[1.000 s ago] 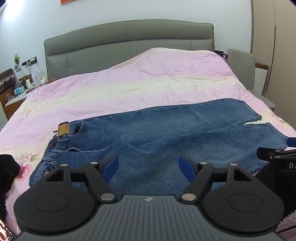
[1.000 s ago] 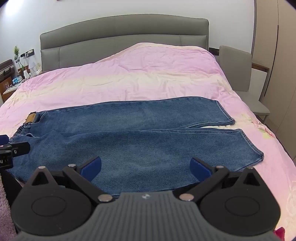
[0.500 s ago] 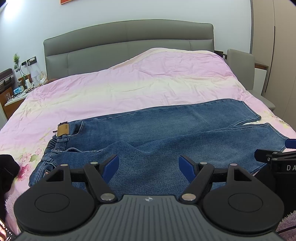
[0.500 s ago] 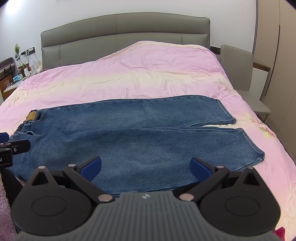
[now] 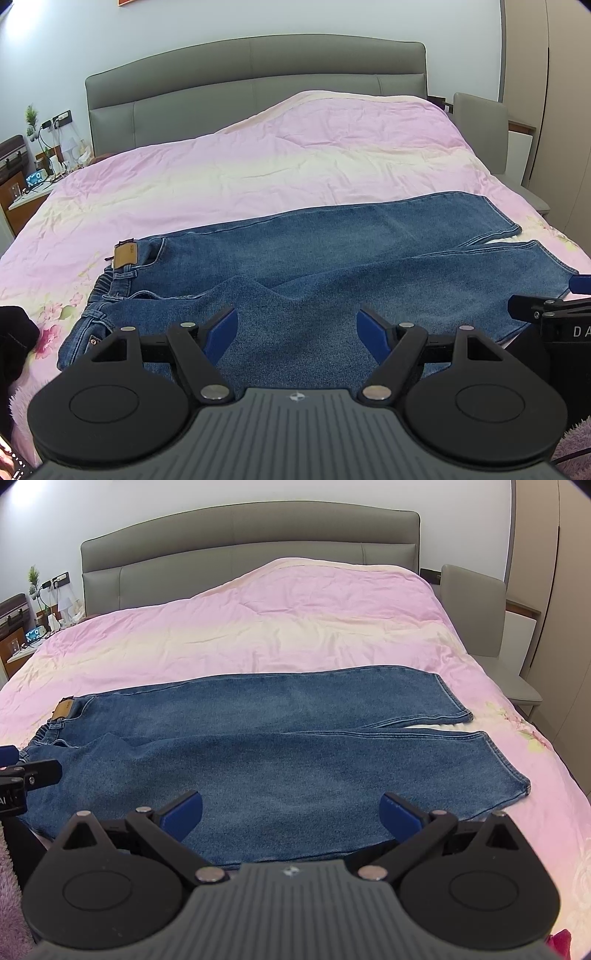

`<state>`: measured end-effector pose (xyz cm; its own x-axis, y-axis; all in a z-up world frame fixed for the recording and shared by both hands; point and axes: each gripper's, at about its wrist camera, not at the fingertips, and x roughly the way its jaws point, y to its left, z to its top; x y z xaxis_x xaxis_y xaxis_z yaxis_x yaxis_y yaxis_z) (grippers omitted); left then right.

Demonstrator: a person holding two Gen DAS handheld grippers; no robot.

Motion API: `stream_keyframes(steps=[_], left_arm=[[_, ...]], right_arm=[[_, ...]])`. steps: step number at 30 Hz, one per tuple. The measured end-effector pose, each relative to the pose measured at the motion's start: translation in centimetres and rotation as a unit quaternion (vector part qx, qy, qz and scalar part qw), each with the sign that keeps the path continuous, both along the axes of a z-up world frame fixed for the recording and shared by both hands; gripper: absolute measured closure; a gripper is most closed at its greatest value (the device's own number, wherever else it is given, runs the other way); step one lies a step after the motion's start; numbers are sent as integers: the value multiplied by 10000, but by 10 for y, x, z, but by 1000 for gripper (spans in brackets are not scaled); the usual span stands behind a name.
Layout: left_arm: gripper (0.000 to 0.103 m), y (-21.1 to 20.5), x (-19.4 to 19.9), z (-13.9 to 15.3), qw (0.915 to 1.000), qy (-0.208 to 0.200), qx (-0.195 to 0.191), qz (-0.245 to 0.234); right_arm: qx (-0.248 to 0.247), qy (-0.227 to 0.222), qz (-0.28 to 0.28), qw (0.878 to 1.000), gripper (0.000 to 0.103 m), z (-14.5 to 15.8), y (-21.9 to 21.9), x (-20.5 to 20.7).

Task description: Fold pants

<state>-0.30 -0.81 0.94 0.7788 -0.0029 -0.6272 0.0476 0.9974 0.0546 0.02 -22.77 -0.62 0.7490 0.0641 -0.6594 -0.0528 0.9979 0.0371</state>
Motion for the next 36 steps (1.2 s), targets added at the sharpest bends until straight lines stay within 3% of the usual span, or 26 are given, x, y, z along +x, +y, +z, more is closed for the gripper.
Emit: stream_keyframes(steps=[36], left_arm=[[17,-2,-1,-4,10000,57,63,-41]], right_arm=[[44,55,-71,10000,5,1,-5,1]])
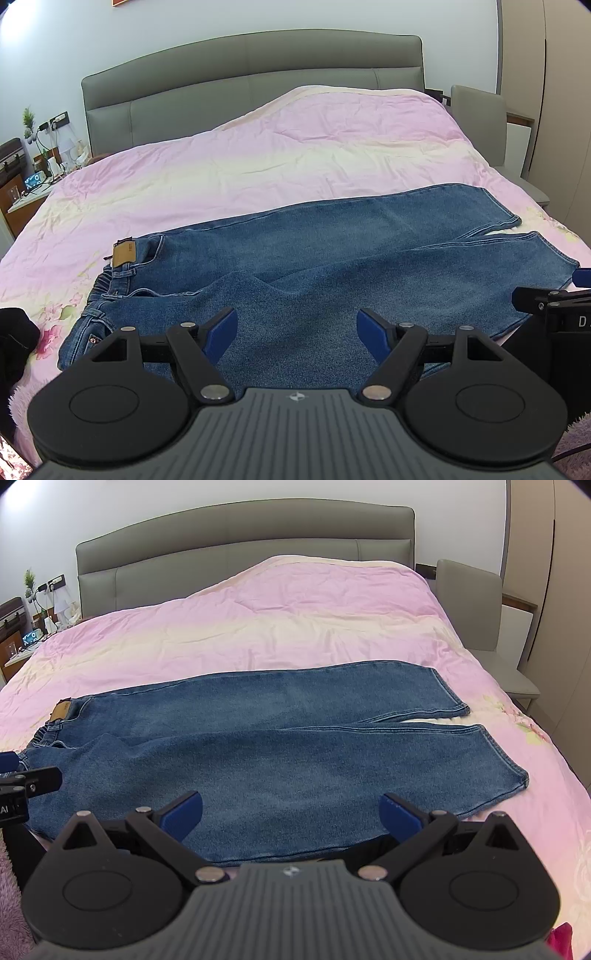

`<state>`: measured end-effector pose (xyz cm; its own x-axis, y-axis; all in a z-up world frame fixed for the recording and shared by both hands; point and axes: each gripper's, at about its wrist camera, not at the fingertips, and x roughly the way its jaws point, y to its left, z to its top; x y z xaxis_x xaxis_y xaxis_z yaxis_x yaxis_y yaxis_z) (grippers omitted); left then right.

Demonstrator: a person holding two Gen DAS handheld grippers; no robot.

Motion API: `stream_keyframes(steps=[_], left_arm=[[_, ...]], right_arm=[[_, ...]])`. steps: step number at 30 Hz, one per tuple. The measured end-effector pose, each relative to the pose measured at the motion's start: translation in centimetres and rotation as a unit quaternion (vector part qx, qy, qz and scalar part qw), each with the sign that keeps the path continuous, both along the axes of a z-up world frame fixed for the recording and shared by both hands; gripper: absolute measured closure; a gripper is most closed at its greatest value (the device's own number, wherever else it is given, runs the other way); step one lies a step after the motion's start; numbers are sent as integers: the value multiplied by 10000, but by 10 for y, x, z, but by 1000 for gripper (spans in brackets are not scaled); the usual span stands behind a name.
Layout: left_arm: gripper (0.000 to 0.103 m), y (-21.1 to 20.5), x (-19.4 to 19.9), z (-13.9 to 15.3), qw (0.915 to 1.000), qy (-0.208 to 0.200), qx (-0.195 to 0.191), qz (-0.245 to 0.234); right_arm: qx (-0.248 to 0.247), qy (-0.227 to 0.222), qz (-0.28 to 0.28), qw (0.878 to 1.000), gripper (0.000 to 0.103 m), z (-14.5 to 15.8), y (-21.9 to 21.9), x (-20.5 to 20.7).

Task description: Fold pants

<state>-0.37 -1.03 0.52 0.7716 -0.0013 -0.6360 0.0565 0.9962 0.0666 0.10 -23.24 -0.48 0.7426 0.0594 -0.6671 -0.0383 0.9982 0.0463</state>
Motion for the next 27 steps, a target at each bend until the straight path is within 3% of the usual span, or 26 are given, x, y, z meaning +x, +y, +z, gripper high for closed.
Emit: stream_keyframes(steps=[8,17,24,27], left_arm=[[17,0,2,-3,9999,60,57,-76],[17,17,21,-9,9959,268,551,-660],[24,21,30,-19,9748,638,1097,-1832],[24,12,33,-29,9588,928,1298,-2351]], right_arm=[[20,49,-54,10000,5,-2,-3,0],[-226,499,220,9983,5,-20,-10,27],[-632,825,921,9903,10,-37,-29,53],[-1024,1121,1399,9785,18,-45,-31,67]])
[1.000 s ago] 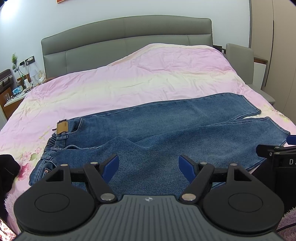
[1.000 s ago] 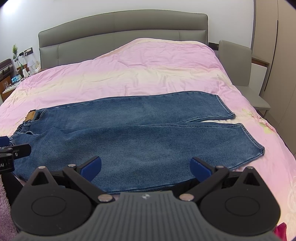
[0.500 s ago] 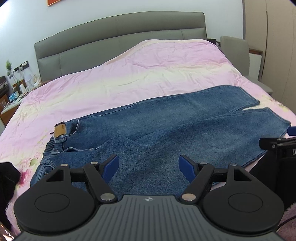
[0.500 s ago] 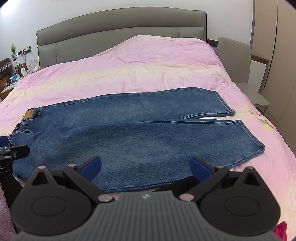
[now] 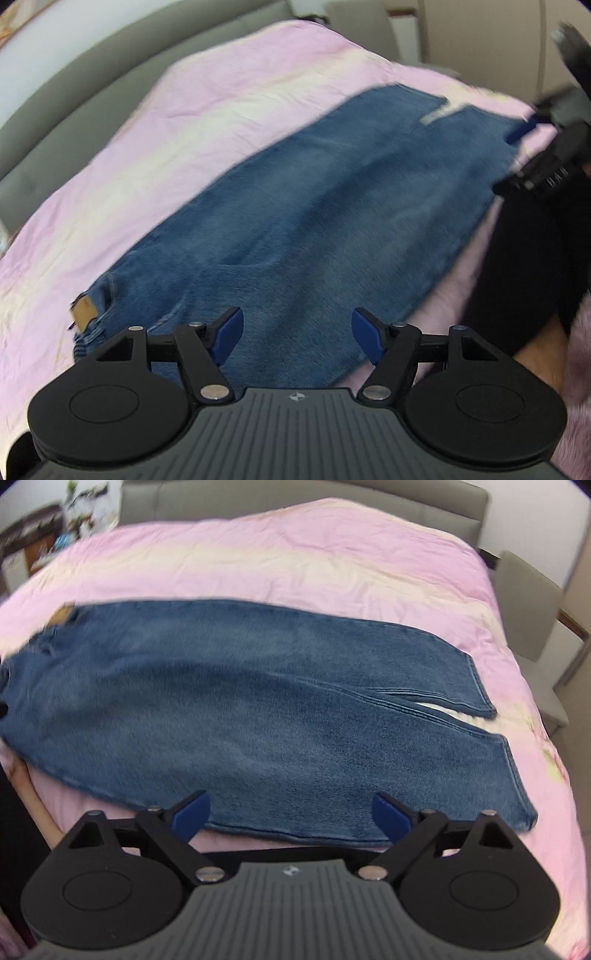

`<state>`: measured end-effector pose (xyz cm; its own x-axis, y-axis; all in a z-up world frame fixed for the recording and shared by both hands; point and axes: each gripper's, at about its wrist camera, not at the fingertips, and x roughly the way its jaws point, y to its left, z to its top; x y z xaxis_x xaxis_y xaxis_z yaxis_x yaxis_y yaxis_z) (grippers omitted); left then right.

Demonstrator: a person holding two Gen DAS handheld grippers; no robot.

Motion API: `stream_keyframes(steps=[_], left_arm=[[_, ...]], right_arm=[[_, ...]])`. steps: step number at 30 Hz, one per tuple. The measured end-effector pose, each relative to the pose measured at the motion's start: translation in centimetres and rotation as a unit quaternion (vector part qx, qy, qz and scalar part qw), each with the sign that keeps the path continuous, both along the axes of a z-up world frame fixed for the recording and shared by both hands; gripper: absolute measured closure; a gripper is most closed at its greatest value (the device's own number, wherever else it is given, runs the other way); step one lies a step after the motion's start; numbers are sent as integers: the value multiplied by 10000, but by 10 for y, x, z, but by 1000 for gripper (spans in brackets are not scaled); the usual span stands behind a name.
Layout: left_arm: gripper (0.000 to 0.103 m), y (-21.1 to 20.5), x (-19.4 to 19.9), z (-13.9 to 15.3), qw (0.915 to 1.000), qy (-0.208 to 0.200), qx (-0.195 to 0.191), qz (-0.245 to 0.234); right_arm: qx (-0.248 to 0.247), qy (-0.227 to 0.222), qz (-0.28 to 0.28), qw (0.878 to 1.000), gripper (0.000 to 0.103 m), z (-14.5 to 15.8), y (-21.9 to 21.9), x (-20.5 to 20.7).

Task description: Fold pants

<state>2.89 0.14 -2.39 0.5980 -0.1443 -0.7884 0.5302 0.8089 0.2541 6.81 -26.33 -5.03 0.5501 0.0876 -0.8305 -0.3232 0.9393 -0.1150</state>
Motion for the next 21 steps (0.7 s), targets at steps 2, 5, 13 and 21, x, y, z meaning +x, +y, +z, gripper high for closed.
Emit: stream_keyframes(steps=[2,5,13,21], left_arm=[[24,-9,1,-10,9992,219,161,-278],[24,-25,5,-30,9951,617,452,-634],[24,-53,21,-83,9854,1184,1110,-508],[32,-68,28,-127,9758,1356,1681,-342]], right_arm=[[-143,245,370,9989,18,-8,3,7],[-252,649,868,9938,19,-22,14,16],[-681,1236,1585,9772,19,-57,56,38],[-1222,1599,1791,9630,19,-92,89,53]])
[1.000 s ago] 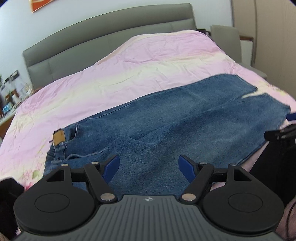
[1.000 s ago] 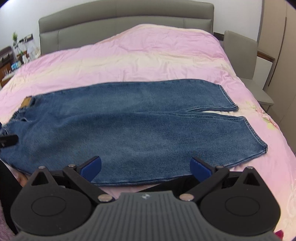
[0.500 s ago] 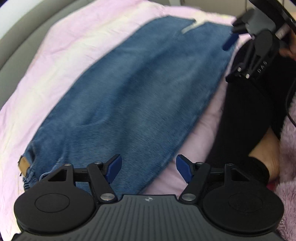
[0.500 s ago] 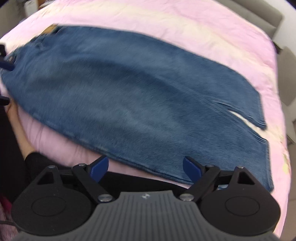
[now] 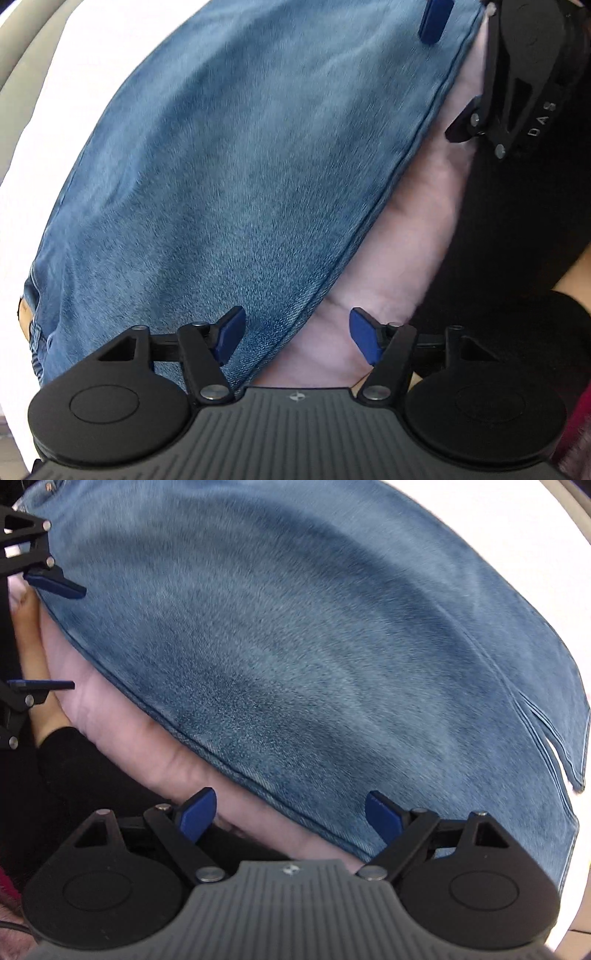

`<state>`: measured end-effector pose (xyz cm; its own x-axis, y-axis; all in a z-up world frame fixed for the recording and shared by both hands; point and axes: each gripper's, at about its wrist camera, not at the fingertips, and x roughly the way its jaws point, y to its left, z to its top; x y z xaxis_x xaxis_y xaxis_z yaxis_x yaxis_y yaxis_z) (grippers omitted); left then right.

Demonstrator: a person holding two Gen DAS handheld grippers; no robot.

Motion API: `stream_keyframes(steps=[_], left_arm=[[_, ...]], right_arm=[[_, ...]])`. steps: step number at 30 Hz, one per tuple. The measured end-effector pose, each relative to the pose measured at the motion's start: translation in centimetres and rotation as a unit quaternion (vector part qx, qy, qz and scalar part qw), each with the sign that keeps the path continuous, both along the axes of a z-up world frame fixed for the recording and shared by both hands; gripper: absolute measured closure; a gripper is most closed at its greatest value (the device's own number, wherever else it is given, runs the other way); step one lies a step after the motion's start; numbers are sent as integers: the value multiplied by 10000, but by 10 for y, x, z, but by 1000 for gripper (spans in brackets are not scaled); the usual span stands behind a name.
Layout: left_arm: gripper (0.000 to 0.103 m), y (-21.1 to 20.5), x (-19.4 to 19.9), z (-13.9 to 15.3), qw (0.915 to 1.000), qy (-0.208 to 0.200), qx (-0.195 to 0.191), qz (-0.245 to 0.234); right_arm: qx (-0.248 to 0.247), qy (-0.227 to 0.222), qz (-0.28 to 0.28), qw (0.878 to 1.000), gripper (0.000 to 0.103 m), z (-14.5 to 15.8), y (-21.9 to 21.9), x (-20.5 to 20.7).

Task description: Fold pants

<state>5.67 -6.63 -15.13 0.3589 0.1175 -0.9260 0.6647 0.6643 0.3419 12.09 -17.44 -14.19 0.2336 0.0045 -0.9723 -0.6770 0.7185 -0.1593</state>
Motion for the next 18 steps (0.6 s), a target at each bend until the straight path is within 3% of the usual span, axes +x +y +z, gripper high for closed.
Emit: stream_keyframes(steps=[4,6,7,10,18], left_arm=[[68,4,-1,-3,9996,-254,78,108],[80,12,0,1,9989,-312,-211,275],[86,18,-1,5,9975,-393,-427,396],[89,32,-1,23,9924,-682,-826,606],[89,53,34,83,9760,-1290,-1387,1077]], right_arm=[[-116,-160,141,9997,24,-8,11,-2],[-145,-305,210,9992,37,-6,12,-6],[-155,-400,255,9988,51,-4,13,-8],[-63,-617,367,9974,85,6,11,-14],[459,-1276,111,9907,91,65,2,4]])
